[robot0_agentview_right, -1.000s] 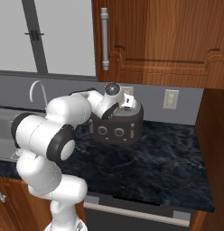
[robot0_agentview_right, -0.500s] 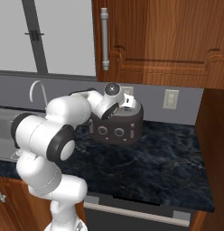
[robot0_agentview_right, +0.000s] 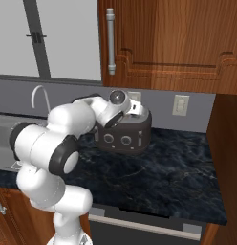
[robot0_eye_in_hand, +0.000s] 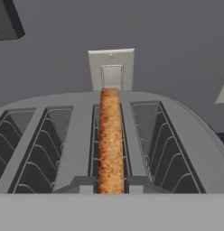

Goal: Start the toaster. Once the lever pops up, take the bread to the plate on the dining counter.

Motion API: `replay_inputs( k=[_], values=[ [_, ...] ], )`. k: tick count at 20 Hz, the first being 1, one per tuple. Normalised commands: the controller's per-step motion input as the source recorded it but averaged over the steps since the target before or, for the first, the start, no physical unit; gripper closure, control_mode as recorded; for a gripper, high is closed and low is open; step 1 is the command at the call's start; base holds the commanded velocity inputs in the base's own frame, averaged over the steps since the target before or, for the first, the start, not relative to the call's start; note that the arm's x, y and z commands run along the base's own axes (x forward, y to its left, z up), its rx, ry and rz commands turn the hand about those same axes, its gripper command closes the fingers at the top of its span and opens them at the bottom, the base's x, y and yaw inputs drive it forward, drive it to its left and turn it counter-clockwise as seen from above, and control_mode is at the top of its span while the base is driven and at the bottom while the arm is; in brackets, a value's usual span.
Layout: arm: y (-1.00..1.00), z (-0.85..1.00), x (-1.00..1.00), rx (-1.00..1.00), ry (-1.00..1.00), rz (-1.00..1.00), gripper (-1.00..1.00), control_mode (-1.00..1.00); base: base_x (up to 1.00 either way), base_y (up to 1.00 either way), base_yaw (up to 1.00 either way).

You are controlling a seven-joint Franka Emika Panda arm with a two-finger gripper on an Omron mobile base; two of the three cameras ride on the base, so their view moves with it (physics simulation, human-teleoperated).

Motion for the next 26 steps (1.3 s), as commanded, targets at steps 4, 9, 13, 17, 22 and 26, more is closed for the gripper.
replay_inputs(
  k=[4, 9, 13, 17, 22, 26],
  values=[
    [0.0, 0.08, -0.19, 0.0, -0.16, 0.0, 1.0, -1.0, 0.0, 0.0, 0.0],
    [0.0, 0.23, -0.2, 0.0, -0.11, 0.0, 1.0, -1.0, 0.0, 0.0, 0.0],
    [0.0, 0.34, -0.2, 0.0, -0.08, 0.0, 1.0, -1.0, 0.0, 0.0, 0.0],
    [0.0, 0.38, -0.27, 0.0, -0.04, 0.0, 1.0, -1.0, 0.0, 0.0, 0.0],
    [0.0, 0.43, -0.36, 0.0, -0.01, 0.0, 1.0, -1.0, 0.0, 0.0, 0.0],
    [0.0, 0.48, -0.47, 0.0, 0.0, 0.0, 1.0, -1.0, 0.0, 0.0, 0.0]
  ],
)
